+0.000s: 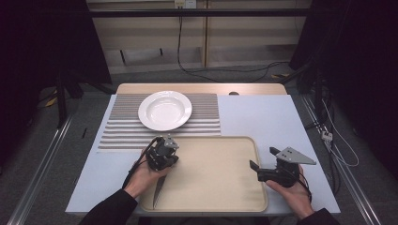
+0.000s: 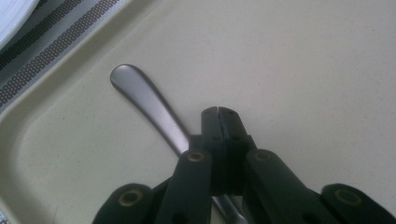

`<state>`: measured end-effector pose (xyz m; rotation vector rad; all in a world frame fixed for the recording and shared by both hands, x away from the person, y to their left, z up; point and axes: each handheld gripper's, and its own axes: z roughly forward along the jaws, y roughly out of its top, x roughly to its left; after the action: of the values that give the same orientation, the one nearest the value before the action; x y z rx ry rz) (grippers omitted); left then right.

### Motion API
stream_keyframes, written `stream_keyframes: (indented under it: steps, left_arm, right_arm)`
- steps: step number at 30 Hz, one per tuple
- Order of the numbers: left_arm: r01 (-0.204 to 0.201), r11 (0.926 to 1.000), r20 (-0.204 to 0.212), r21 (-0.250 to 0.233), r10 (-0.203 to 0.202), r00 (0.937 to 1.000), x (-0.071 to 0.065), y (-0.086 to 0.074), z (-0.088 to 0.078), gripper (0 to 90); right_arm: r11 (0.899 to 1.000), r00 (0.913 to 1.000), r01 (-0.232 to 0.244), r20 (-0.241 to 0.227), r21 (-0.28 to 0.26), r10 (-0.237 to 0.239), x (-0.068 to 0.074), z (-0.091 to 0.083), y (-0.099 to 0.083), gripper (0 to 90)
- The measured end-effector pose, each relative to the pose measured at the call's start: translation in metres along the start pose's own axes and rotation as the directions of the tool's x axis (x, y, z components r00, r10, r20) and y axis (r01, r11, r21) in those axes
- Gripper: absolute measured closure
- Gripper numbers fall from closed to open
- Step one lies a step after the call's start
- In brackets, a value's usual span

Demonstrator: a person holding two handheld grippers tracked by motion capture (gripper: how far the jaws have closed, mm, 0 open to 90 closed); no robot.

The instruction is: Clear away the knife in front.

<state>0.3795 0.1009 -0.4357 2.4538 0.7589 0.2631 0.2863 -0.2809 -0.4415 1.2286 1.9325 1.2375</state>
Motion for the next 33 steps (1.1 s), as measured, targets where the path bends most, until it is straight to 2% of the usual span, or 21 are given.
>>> stream_keyframes:
  steps: [13,16,20,33]
  left_arm:
    - [0.033,0.9993,-0.014,0.018,-0.033,0.9993,0.001,-0.009,-0.008,90.0]
    - [0.036,0.9991,-0.022,0.024,-0.035,0.9991,0.004,-0.012,-0.011,90.0]
    - [0.058,0.9982,-0.020,0.019,-0.057,0.9982,0.010,-0.017,-0.014,90.0]
    - [0.075,0.9970,-0.034,0.018,-0.074,0.9967,0.018,-0.026,-0.019,90.0]
  right_arm:
    - [1.000,1.0000,0.000,-0.001,-0.001,0.000,0.000,0.000,0.000,7.7]
    - [1.000,1.0000,0.000,-0.001,-0.001,0.000,0.000,0.001,0.000,7.6]
    - [1.000,1.0000,0.001,-0.001,0.000,-0.001,0.000,0.001,0.000,7.6]
    - [1.000,1.0000,0.000,-0.003,0.003,0.000,0.000,0.001,0.000,7.6]
